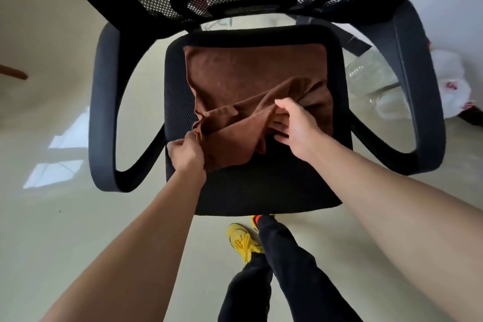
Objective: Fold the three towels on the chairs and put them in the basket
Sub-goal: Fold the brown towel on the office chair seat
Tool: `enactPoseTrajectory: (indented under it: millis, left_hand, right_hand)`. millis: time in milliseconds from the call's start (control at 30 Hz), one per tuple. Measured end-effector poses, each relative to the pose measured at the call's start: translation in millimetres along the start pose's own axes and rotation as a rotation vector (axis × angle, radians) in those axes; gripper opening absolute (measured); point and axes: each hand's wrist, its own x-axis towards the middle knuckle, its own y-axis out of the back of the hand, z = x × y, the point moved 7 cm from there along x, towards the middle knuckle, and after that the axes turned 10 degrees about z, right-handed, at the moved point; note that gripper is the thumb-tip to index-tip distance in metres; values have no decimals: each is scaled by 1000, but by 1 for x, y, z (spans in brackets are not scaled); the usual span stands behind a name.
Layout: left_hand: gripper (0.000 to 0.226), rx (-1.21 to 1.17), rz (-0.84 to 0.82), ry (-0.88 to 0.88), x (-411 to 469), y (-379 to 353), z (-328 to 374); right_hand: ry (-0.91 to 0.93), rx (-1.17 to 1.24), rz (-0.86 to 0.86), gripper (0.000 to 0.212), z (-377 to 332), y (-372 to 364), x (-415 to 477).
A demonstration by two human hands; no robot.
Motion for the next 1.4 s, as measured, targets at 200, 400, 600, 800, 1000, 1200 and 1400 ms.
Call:
enactPoseTrajectory:
  millis: [200, 400, 600, 800, 1000, 1200, 1400]
  left_hand:
    - [45, 438, -183, -504, -19, -3, -18]
    - [16, 407, -116, -360, -5, 16, -36]
    - [13, 116, -79, -49, 4, 61, -53]
    - [17, -31, -144, 81, -24, 106, -76]
    - [28, 9, -191, -40, -55, 170, -111]
    - [26, 58, -293, 18, -75, 228, -165]
    - [23, 115, -266, 70, -84, 264, -225]
  right_hand:
    - [96, -331, 64, 9, 47, 15, 4]
    - [270, -500, 54, 16, 65, -4, 7]
    - [226, -124, 335, 20, 58, 44, -17]
    - [234, -80, 526, 13, 95, 115, -67]
    - [273, -80, 641, 15, 161, 172, -122]
    - [274, -36, 667, 8, 218, 198, -170]
    - [253, -60, 693, 7, 272, 224, -206]
